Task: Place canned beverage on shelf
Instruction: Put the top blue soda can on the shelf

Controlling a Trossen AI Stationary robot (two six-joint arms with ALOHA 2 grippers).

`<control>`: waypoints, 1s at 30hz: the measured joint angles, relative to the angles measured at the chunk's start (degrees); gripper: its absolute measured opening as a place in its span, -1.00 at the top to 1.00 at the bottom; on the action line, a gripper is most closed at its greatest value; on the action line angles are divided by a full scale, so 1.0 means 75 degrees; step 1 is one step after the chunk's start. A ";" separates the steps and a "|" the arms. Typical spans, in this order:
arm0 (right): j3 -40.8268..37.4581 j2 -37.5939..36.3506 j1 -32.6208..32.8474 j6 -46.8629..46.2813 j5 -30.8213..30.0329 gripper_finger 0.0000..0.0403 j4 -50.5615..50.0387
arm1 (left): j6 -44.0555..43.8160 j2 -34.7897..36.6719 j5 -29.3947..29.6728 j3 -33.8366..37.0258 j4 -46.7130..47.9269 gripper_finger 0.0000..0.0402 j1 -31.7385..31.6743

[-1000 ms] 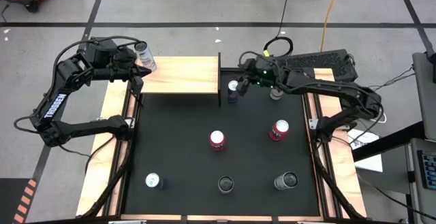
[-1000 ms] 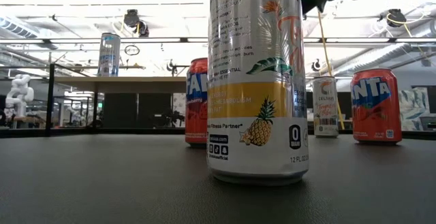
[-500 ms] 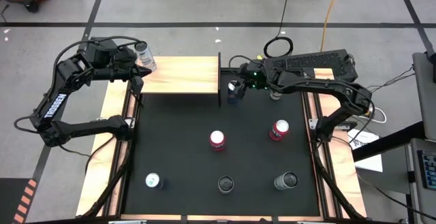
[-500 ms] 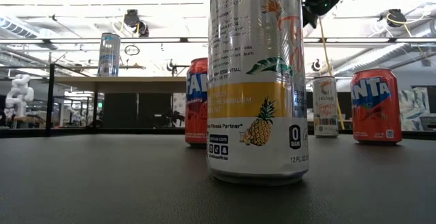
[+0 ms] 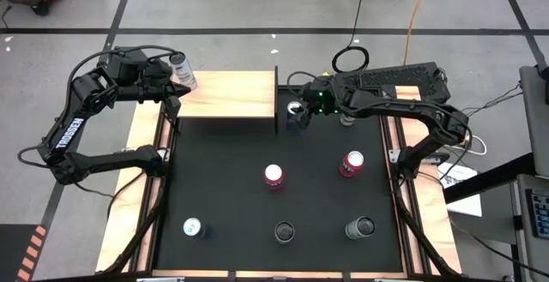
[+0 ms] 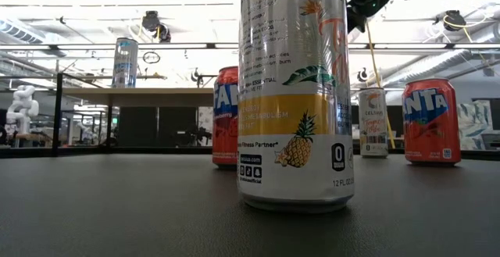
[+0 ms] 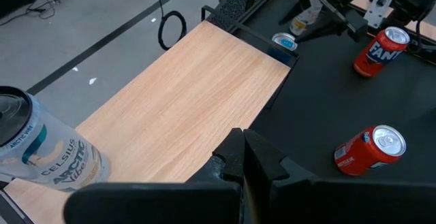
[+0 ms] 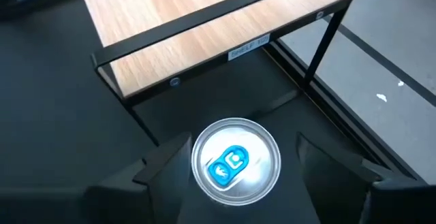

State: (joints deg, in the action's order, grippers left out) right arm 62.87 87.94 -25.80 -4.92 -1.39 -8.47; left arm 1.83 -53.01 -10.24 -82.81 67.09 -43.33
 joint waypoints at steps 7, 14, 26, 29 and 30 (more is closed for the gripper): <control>0.0000 0.0008 0.0052 -0.0135 0.0000 -0.20 -0.0133 | 0.0000 0.0000 0.0000 0.0000 0.0001 1.00 0.0000; 0.0000 0.0008 0.0251 -0.0121 0.0000 -0.20 -0.0120 | 0.0000 0.0000 0.0000 0.0003 0.0000 1.00 0.0000; 0.0000 0.0008 0.0316 0.0286 -0.0602 -0.20 -0.0182 | 0.0003 0.0000 0.0000 0.0003 0.0000 1.00 0.0000; -0.0003 0.0008 0.0152 0.0337 -0.0580 -0.20 0.0049 | 0.0003 -0.0002 -0.0002 0.0003 0.0000 1.00 0.0000; -0.0003 0.0008 0.0081 0.0276 -0.0569 -0.20 0.0154 | 0.0000 -0.0003 0.0000 0.0003 0.0000 1.00 0.0000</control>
State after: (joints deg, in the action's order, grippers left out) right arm 62.85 88.01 -25.19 -2.85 -5.66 -7.32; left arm 1.83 -53.04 -10.24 -82.78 67.09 -43.33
